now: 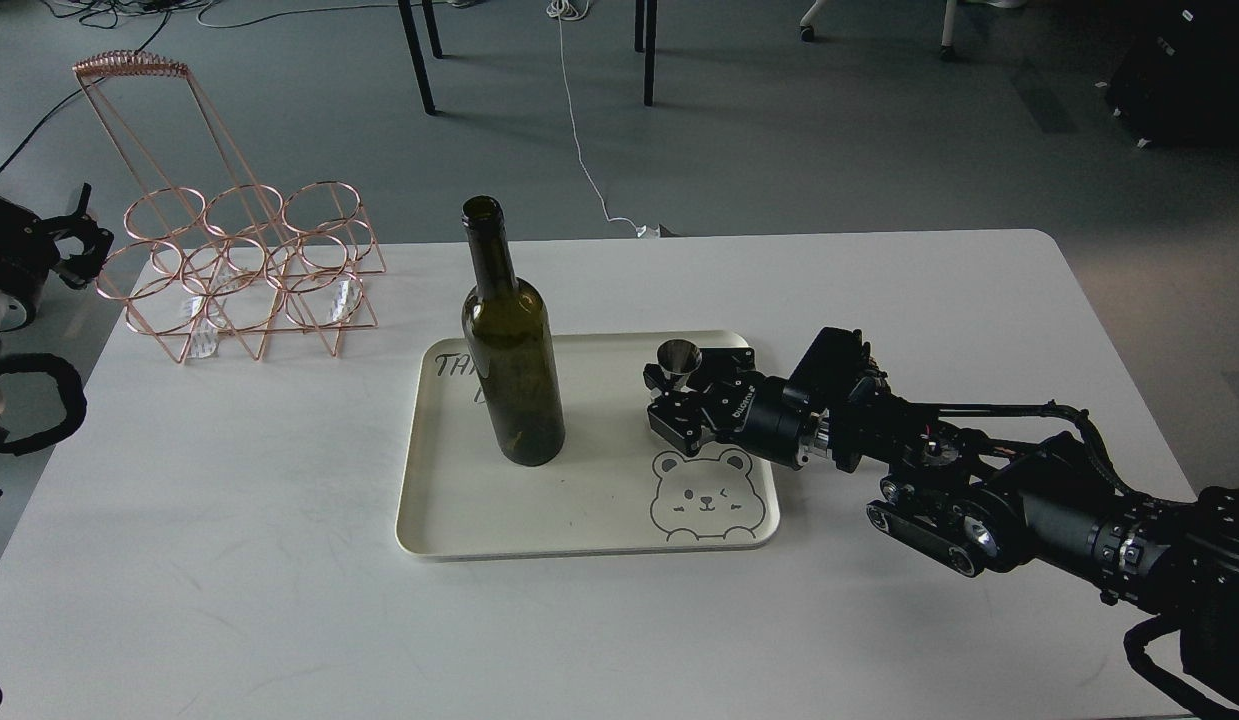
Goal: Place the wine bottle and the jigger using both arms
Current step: 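Lift the jigger and carry it off the tray, away from the bottle, then set the jigger on the table and withdraw the right gripper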
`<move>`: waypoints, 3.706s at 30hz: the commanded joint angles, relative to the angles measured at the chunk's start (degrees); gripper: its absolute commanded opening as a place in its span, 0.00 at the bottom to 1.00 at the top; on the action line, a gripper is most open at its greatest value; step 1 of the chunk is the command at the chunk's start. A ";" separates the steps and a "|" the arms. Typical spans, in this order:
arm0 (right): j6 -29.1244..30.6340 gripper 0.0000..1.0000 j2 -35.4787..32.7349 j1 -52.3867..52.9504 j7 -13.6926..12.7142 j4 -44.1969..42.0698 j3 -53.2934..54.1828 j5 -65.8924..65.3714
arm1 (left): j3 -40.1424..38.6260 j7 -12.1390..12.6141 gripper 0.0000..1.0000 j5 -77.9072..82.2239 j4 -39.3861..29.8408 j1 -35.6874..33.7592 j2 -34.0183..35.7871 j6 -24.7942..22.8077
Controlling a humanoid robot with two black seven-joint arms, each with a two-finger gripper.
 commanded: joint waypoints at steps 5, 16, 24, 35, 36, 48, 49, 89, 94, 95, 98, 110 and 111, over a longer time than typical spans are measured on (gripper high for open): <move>-0.06 0.07 -10.21 1.31 -0.02 4.18 6.03 0.69 | 0.08 0.09 0.98 -0.09 -0.09 -0.02 0.77 0.00; -0.06 0.07 -23.49 -6.68 -0.02 7.00 12.99 8.86 | 0.08 0.00 0.98 -0.09 -0.09 -0.02 0.60 0.00; -0.06 0.07 -25.08 -12.84 -0.02 5.51 13.08 17.02 | 0.08 0.09 0.98 0.00 -0.17 -0.02 0.68 0.00; -0.06 0.07 -24.90 -14.42 -0.02 3.31 12.90 18.97 | 0.08 0.09 0.98 0.00 -0.17 -0.02 0.60 0.00; -0.06 0.08 -24.73 -14.42 -0.02 2.96 12.90 18.97 | 0.16 0.09 0.98 0.00 -0.17 -0.02 0.60 0.00; -0.06 0.14 -23.50 -15.04 -0.02 0.23 12.55 19.06 | 0.17 0.09 0.98 0.00 -0.17 -0.02 0.86 0.00; -0.06 0.14 -23.50 -15.21 -0.02 0.32 12.46 19.06 | 0.17 0.09 0.98 0.00 -0.17 -0.02 0.86 0.00; -0.06 0.76 -32.19 -18.21 -0.02 15.88 8.68 19.23 | 0.08 0.09 0.98 -0.09 -0.17 -0.02 1.91 0.00; -0.06 0.83 -33.86 -17.59 -0.02 16.05 8.77 19.23 | -0.01 0.09 0.98 -0.09 -0.17 -0.02 1.92 0.00; -0.06 0.84 -34.22 -17.50 -0.02 16.14 8.86 19.23 | -0.01 0.00 0.98 -0.17 -0.17 -0.02 1.92 0.00; -0.06 0.84 -35.10 -16.63 -0.02 16.58 9.04 19.23 | 0.08 0.09 0.98 -0.17 -0.26 -0.11 1.92 0.00; -0.06 0.85 -38.70 -6.00 -0.02 22.56 10.27 21.86 | -0.01 0.44 0.98 -0.09 -1.40 -0.55 4.90 0.00; -0.06 0.86 -38.70 -4.77 -0.02 22.56 10.27 23.35 | -0.01 0.44 0.98 -0.09 -2.19 -0.55 5.69 0.00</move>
